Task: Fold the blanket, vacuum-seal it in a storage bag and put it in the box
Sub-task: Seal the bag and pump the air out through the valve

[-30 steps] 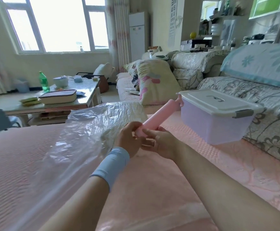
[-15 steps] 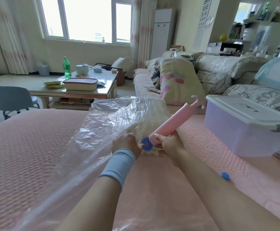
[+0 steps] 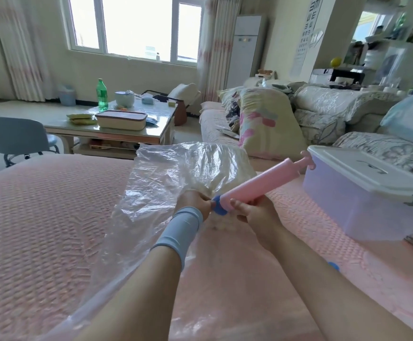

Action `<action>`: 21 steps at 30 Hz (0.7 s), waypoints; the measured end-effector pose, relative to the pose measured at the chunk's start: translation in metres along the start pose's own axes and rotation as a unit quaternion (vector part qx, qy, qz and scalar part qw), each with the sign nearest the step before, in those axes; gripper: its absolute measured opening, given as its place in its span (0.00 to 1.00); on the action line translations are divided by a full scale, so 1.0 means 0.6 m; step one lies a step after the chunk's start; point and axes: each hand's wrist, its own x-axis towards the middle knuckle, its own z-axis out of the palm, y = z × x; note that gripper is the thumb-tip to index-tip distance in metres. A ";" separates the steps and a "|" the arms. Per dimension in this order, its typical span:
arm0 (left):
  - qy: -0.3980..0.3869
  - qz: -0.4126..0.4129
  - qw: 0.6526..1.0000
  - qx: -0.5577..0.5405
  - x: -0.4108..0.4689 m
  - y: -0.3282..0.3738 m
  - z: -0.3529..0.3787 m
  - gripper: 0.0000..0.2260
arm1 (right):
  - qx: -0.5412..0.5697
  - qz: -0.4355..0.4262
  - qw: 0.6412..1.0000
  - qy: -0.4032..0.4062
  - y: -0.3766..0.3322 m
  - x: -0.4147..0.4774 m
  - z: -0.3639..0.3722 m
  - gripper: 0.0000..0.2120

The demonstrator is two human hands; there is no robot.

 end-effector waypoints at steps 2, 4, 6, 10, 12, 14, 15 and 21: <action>-0.005 -0.017 0.999 -0.033 0.001 0.006 -0.001 0.08 | -0.009 -0.016 1.000 -0.014 -0.007 -0.003 -0.007 0.08; -0.005 -0.030 0.998 -0.060 0.003 0.011 -0.002 0.07 | -0.026 -0.042 0.999 -0.020 -0.013 -0.003 -0.013 0.12; -0.005 -0.041 0.996 -0.081 0.007 0.014 -0.002 0.06 | -0.015 -0.057 0.998 -0.022 -0.019 -0.004 -0.016 0.22; -0.005 -0.044 0.994 -0.102 0.016 0.013 -0.002 0.05 | -0.007 -0.042 0.996 -0.075 -0.030 -0.001 -0.027 0.23; -0.011 -0.038 0.994 -0.104 0.017 0.014 -0.002 0.05 | -0.013 -0.023 0.995 -0.101 -0.039 0.004 -0.035 0.13; -0.022 -0.035 0.993 -0.109 0.016 0.013 0.000 0.06 | -0.015 -0.012 0.995 -0.094 -0.045 0.013 -0.039 0.09; -0.027 -0.033 0.993 -0.113 0.016 0.014 0.001 0.07 | -0.009 -0.011 0.996 -0.088 -0.048 0.017 -0.040 0.09; -0.040 -0.022 0.988 -0.151 0.015 0.016 0.007 0.10 | 0.036 -0.004 0.999 -0.040 -0.040 0.027 -0.038 0.08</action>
